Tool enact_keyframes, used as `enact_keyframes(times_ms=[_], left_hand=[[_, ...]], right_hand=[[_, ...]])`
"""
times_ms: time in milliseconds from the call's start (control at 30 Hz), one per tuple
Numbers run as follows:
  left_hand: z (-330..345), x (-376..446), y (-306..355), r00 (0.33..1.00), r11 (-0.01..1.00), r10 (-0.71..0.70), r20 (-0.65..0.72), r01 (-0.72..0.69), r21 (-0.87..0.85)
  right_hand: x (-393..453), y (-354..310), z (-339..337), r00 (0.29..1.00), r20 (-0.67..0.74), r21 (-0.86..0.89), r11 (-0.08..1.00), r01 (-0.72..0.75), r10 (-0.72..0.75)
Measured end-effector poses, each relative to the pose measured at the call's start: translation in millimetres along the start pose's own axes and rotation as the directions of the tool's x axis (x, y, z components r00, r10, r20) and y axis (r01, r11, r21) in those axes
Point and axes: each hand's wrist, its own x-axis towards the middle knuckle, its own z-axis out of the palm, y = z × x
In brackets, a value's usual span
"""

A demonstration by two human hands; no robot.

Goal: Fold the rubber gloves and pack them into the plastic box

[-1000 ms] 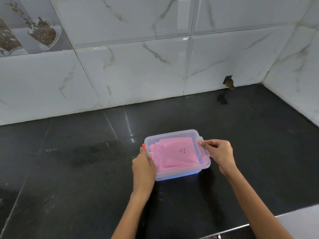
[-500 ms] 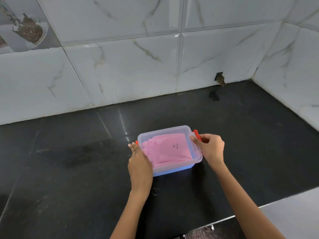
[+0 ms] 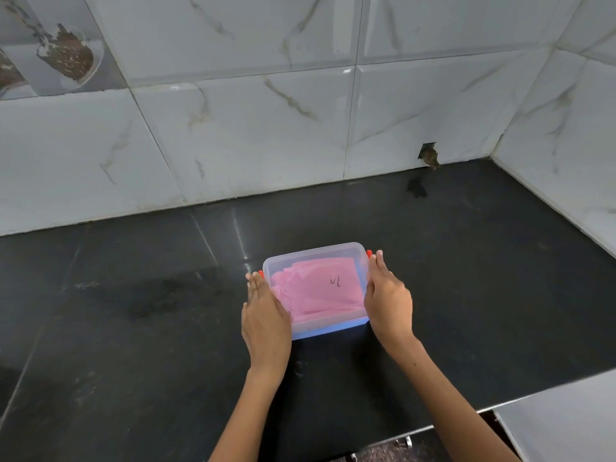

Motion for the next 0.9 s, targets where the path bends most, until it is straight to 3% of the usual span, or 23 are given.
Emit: enact_keyframes(times_ms=[100,233,400,900], left_hand=[[-6.8,10.7,-14.3,0.997,0.982,0.026,-0.067,-0.012,0.190],[-27.2,27.2,-42.9,0.994,0.953,0.017,-0.107,0.016,0.302],[-50.1,51.6,-66.6,0.992,0.935,-0.004,-0.127,0.048,0.350],[-52.3,64.7,-77.5,0.988,0.935,0.067,-0.138,-0.014,0.354]], right_hand=[[-7.9,-10.0,16.4,0.994,0.017,-0.011,0.995,0.104,-0.104],[-6.3,-40.3,39.0,0.975,0.120,-0.082,0.977,0.198,-0.188],[6.0,-75.2,59.3,0.951,0.182,-0.133,0.952,0.276,-0.250],[5.1,-83.5,63.0,0.965,0.151,-0.082,0.970,0.228,-0.214]])
